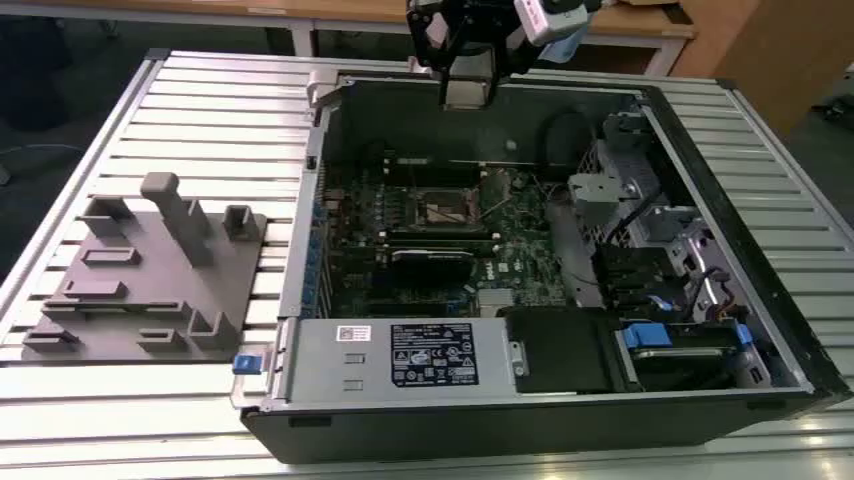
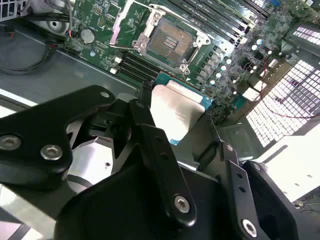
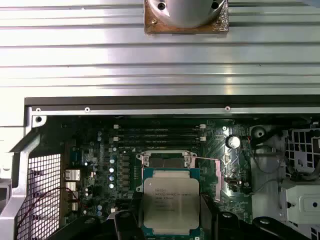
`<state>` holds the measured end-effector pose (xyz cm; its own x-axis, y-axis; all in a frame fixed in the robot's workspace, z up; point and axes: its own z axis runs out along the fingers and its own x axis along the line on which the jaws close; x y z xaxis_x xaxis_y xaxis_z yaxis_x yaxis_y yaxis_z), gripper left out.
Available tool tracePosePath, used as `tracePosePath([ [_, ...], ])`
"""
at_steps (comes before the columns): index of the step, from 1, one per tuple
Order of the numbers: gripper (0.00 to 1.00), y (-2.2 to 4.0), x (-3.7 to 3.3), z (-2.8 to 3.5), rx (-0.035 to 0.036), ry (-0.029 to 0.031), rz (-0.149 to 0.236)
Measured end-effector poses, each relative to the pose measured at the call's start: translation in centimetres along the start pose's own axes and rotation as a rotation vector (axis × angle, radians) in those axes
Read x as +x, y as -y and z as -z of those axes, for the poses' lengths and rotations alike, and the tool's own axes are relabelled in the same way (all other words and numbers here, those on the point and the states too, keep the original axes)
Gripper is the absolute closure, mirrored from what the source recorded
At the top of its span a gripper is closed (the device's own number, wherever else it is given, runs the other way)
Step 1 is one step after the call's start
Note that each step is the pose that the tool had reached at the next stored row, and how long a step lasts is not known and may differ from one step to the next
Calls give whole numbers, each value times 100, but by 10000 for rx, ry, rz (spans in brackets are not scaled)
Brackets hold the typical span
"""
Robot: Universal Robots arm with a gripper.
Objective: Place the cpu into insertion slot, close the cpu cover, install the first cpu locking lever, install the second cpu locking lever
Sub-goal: 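Place the cpu into insertion slot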
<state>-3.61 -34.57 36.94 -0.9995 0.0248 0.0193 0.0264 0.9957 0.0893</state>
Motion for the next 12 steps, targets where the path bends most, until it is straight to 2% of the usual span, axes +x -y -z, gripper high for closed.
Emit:
tracePosePath([
  [12, 46, 0, 0, 0, -1, 0, 0],
])
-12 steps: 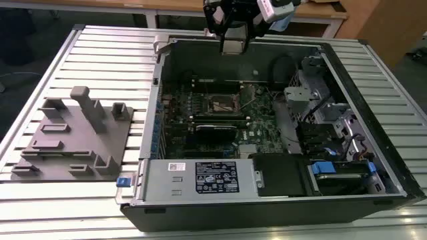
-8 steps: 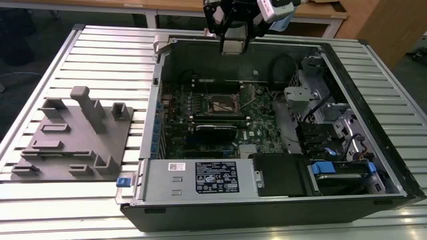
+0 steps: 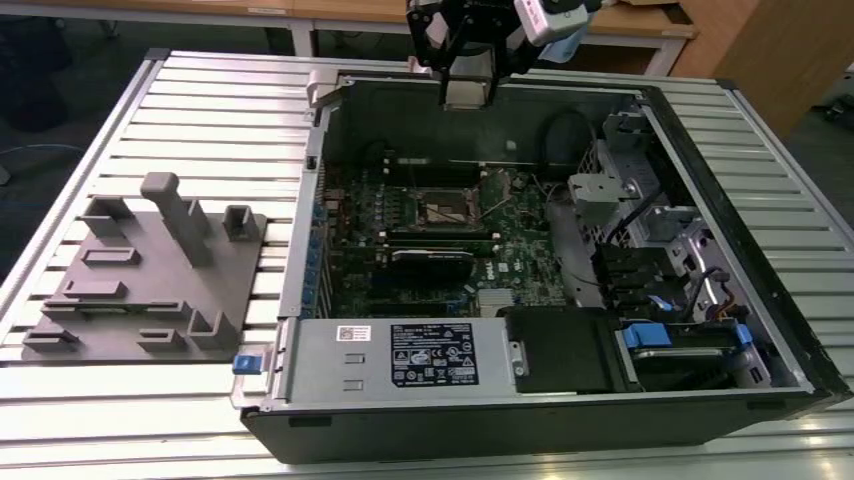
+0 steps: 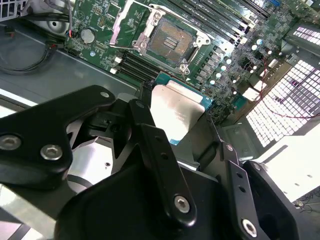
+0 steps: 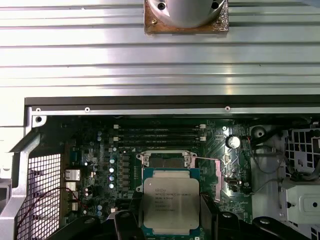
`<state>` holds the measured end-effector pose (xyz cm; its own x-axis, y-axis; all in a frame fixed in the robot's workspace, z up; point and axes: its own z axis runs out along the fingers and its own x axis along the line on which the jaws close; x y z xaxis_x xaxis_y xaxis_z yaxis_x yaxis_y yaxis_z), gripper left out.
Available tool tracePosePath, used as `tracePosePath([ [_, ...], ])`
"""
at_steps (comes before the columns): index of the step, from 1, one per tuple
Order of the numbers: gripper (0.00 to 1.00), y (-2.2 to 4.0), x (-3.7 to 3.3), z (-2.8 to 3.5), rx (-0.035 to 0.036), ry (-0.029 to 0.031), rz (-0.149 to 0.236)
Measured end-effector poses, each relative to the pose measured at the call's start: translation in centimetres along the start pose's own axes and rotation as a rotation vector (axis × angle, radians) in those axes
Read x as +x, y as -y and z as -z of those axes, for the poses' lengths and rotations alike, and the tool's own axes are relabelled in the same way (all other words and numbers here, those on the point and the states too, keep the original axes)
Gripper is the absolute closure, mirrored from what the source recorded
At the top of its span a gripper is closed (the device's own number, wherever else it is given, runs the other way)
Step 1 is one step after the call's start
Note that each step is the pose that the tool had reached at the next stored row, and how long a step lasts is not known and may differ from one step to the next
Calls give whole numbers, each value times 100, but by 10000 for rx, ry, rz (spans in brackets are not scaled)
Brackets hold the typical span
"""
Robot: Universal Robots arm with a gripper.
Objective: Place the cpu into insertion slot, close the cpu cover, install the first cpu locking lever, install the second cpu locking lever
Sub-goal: 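Place the cpu into insertion slot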
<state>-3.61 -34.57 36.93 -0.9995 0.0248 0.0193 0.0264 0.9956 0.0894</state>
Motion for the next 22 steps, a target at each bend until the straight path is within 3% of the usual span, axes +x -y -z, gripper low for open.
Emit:
tracePosePath([
  [22, 46, 6, -1, -65, -5, 1, 0],
])
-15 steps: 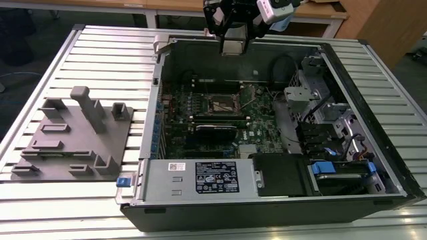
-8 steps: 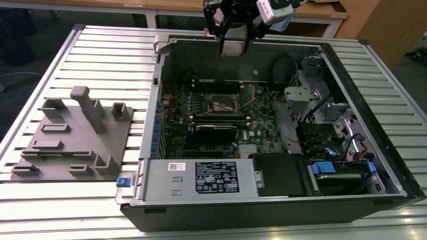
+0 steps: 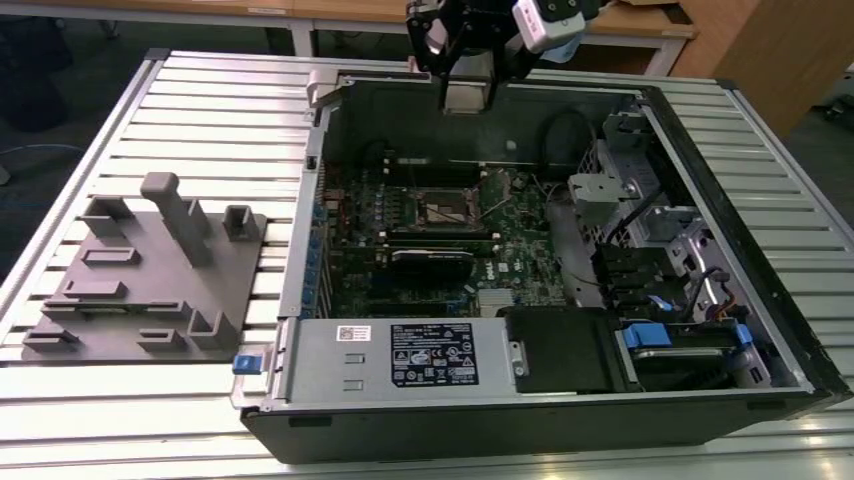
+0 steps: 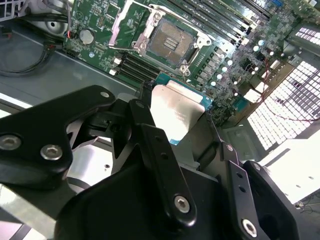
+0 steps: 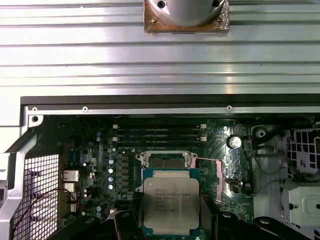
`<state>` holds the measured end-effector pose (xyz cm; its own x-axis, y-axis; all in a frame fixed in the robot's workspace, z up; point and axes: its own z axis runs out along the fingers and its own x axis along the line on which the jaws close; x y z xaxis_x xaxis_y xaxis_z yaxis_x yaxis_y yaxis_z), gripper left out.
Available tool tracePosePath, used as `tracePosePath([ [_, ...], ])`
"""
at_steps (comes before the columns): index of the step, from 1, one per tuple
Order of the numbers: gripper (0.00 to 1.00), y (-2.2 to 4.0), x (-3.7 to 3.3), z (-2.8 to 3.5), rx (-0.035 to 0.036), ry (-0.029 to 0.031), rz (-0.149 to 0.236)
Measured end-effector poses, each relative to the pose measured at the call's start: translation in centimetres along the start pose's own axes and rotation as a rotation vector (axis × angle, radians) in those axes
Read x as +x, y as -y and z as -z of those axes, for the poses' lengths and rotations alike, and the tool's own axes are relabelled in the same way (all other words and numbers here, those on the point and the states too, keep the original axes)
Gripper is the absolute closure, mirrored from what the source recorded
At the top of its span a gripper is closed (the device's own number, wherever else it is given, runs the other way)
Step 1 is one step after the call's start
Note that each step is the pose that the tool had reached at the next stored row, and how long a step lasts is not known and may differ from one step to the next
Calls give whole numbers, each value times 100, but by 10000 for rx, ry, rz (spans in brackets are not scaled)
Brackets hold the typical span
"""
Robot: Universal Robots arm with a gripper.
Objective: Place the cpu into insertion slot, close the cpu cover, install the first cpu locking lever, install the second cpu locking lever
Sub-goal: 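Place the cpu into insertion slot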
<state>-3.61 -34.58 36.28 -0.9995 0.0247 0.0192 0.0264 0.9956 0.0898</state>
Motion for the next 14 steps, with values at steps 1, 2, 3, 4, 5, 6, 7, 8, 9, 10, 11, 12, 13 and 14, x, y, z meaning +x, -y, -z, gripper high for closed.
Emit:
tracePosePath([
  [1, 46, 1, 0, -9, 2, -1, 0],
  [2, 46, 1, 0, -13, 3, -2, 0],
  [3, 46, 1, 0, -13, 4, -2, 0],
  [4, 46, 1, 0, -13, 4, -2, 0],
  [5, 46, 1, 0, -13, 4, -2, 0],
  [6, 46, 1, 0, -16, 3, -2, 0],
  [7, 46, 2, -1, -23, -1, 0, 0],
  [8, 46, 3, -1, -32, 0, 0, 0],
  [9, 46, 3, -1, -38, 2, -1, 0],
  [10, 46, 3, -1, -39, 4, -2, 0],
  [11, 46, 3, -1, -39, 4, -2, 0],
  [12, 46, 3, -1, -39, 5, -2, 0],
  [13, 46, 3, -1, -39, 4, -2, 0],
  [14, 46, 4, -1, -45, 1, -1, 0],
])
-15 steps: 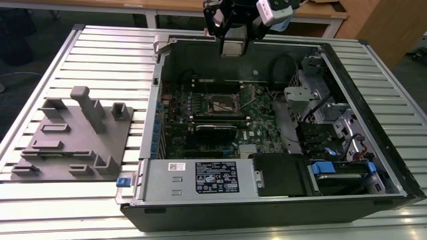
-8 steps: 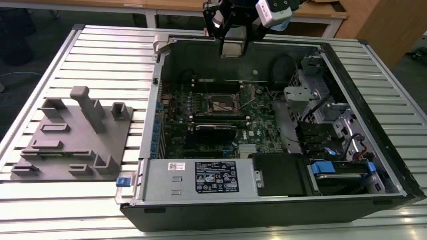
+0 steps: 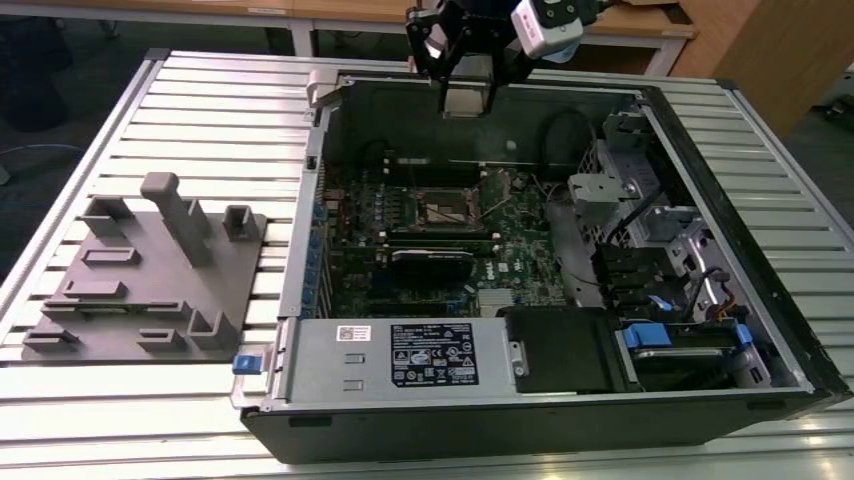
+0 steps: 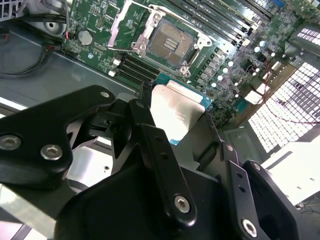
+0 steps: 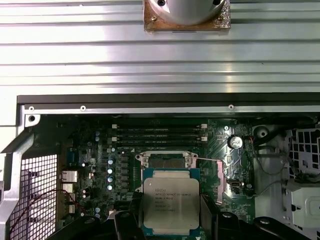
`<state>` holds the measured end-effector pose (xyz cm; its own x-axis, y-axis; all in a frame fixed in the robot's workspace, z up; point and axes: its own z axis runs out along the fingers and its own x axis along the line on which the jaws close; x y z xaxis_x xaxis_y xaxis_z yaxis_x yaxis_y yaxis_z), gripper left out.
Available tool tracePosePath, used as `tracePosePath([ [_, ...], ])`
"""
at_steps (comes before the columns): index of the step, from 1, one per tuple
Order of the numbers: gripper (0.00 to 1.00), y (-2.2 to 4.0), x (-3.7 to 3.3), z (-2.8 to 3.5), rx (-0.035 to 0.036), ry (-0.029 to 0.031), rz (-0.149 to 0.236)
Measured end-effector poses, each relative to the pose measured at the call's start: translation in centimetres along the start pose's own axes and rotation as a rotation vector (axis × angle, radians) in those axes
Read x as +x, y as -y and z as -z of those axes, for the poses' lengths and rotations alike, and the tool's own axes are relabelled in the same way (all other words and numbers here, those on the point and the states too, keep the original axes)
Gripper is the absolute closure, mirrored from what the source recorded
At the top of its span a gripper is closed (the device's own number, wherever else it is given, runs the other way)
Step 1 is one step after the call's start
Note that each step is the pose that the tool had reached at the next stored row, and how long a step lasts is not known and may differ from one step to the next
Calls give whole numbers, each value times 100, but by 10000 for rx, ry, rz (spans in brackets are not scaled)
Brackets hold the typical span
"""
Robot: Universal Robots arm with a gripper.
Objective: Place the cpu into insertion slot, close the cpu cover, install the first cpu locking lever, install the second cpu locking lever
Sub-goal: 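Place the cpu into insertion slot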
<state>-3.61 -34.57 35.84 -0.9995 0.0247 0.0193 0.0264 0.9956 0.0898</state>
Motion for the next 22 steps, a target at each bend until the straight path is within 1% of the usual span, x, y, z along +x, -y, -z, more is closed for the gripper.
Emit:
tracePosePath([
  [4, 46, 3, -1, -35, 2, -1, 0],
  [8, 46, 4, -1, -38, 3, -1, 0],
  [13, 46, 6, -1, -71, 2, -1, 0],
  [22, 46, 8, -1, -85, 3, -2, 0],
])
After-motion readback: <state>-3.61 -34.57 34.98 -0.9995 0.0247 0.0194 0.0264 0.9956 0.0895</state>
